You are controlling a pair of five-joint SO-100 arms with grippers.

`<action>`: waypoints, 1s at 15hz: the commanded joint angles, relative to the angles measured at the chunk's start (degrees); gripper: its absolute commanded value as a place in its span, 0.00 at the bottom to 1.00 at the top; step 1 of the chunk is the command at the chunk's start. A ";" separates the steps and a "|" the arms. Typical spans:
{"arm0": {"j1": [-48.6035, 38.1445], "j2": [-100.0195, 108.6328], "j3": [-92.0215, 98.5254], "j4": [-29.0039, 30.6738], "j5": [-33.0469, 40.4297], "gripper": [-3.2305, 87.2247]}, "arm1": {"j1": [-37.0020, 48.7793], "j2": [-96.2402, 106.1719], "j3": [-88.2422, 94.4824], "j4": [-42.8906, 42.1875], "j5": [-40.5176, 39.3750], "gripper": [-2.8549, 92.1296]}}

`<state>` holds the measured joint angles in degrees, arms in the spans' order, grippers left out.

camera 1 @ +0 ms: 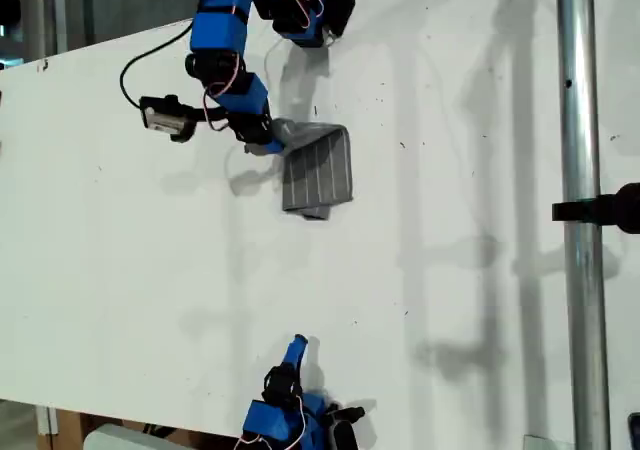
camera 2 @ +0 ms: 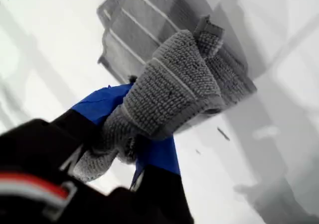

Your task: Grasp corners of a towel and fold twice.

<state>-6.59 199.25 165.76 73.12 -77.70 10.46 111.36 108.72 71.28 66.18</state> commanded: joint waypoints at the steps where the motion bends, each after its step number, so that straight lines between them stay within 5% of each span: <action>1: 1.05 0.26 -0.62 -0.53 -0.44 0.01 | -1.85 -13.27 -8.17 -12.39 -1.05 0.03; 3: 1.05 0.26 -0.26 -0.44 -0.53 0.01 | -1.49 -16.61 -9.76 -15.56 -1.05 0.22; 6: 0.97 0.26 0.79 -0.18 -0.79 0.01 | 1.05 -8.61 -9.49 -16.00 -3.34 0.28; 12: 0.18 0.26 3.78 0.00 0.00 0.02 | 9.84 16.87 -1.49 -7.12 -9.76 0.17; 15: 0.09 0.26 7.47 0.79 -5.19 0.05 | 11.43 47.02 25.22 -5.01 -4.57 0.03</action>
<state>-5.98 199.25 173.06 74.00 -80.24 21.18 142.03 123.40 65.74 58.89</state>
